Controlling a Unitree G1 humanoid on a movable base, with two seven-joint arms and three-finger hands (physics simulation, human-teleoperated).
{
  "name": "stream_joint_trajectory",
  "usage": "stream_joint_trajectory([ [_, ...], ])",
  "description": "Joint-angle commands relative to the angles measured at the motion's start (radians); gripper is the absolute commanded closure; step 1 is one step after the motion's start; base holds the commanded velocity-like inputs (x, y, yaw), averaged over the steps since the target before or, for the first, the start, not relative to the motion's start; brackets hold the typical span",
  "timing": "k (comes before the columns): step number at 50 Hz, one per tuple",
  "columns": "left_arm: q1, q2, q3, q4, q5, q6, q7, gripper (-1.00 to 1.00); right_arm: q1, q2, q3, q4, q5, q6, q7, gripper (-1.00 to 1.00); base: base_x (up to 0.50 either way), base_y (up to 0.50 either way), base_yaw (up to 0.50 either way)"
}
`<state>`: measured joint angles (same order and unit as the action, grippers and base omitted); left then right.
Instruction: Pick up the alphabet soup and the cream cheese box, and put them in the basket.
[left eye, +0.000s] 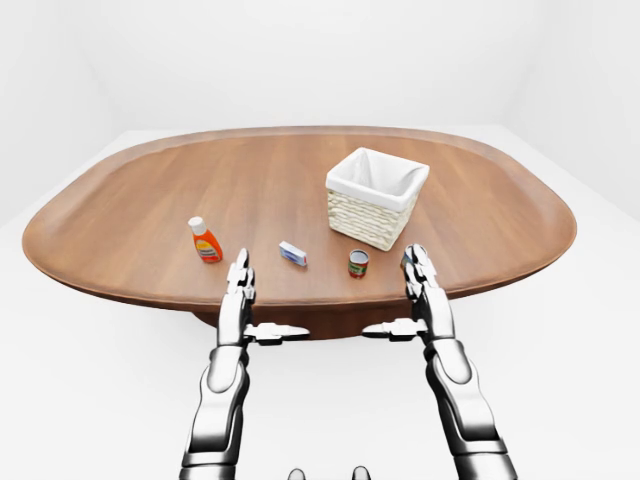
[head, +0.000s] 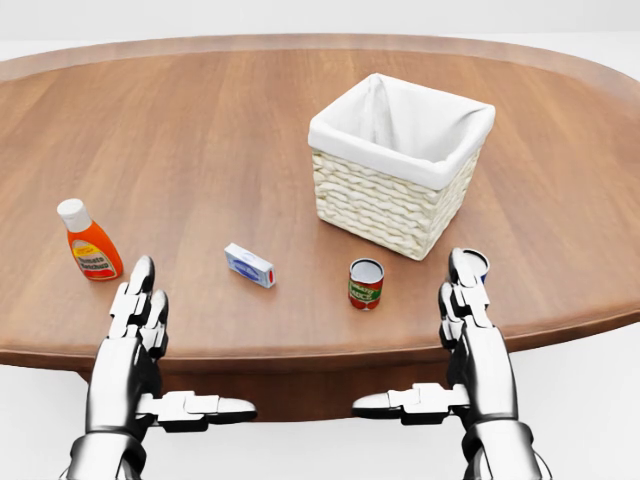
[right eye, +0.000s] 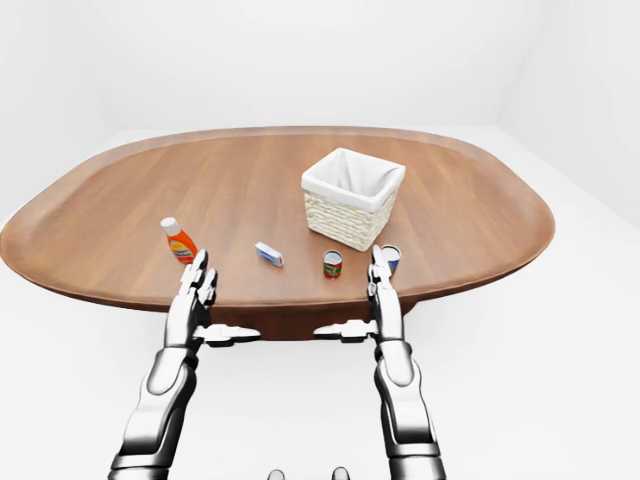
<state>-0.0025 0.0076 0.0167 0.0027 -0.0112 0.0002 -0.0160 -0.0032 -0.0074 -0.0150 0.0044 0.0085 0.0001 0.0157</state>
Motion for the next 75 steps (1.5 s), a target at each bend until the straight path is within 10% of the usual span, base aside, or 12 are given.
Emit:
stream_joint_trajectory([
  [1, -0.006, 0.013, 0.026, 0.009, -0.019, -0.003, -0.025, -1.0, -0.006, -0.013, -0.022, 0.01, 0.01, -0.001, 0.025, -1.0, 0.0, 0.0, 0.0],
  [75, -0.008, 0.013, 0.028, 0.009, -0.027, -0.003, -0.028, -1.0, -0.003, -0.011, -0.015, 0.006, -0.005, -0.003, 0.027, -1.0, 0.0, -0.13, 0.0],
])
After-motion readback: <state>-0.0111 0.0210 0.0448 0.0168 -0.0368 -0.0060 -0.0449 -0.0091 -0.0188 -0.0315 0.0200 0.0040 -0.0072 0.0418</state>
